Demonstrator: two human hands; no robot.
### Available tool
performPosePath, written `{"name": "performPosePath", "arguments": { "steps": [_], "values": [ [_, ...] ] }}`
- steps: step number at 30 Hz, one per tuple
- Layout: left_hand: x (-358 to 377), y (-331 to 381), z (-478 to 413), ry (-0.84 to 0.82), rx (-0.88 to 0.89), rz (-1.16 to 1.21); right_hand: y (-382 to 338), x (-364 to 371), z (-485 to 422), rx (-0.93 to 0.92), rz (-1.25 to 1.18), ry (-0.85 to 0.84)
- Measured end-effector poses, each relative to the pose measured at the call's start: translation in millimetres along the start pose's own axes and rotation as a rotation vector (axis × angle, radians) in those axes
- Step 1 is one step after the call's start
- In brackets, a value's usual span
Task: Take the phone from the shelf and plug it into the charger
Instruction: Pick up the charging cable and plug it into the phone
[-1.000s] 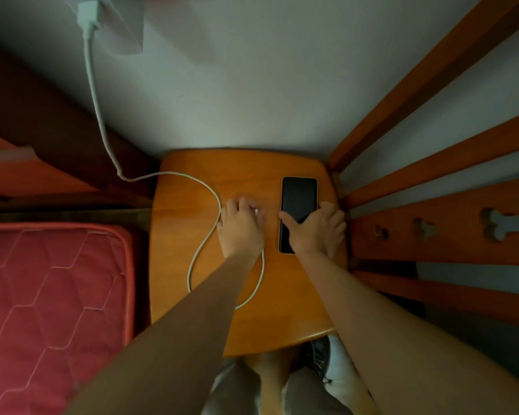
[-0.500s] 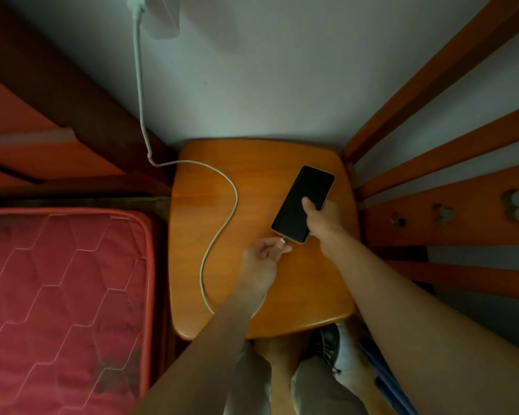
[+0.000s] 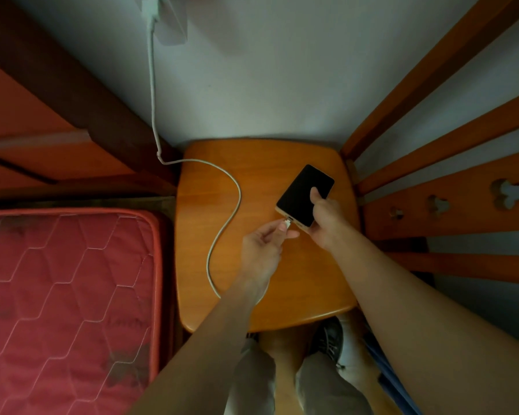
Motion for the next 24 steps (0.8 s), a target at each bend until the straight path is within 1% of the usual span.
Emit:
{"name": "performPosePath", "arguments": {
  "steps": [8,12,14,19,24],
  "values": [
    [-5.3,2.9,-3.5,0.046,0.061,0.036,2.4,3.1,1.5,-0.003,-0.003,0.005],
    [-5.6,2.1,-7.7,0.050,0.063,-0.039,2.1,2.0,1.9,-0.029,0.028,0.002],
    [-5.4,-1.4,-10.9,0.058,0.034,-0.100,0.8,1.4,1.5,-0.054,0.055,-0.002],
    [-5.2,-13.4,-19.7,0.127,-0.107,-0.088,2.3,4.5,1.9,-0.120,0.132,-0.023],
    [4.1,-20.9,-23.4,0.077,-0.173,-0.062,0.7,3.4,-5.3,-0.235,0.260,-0.017]
  ]
}}
Point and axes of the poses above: each hand's wrist, its own z-axis away from the middle knuckle, its own x-axis out of the palm, y = z × x, the point moved 9 cm from there along -z, towards the middle knuckle, and after that the axes turned 15 degrees about y, right-handed, at the moved point
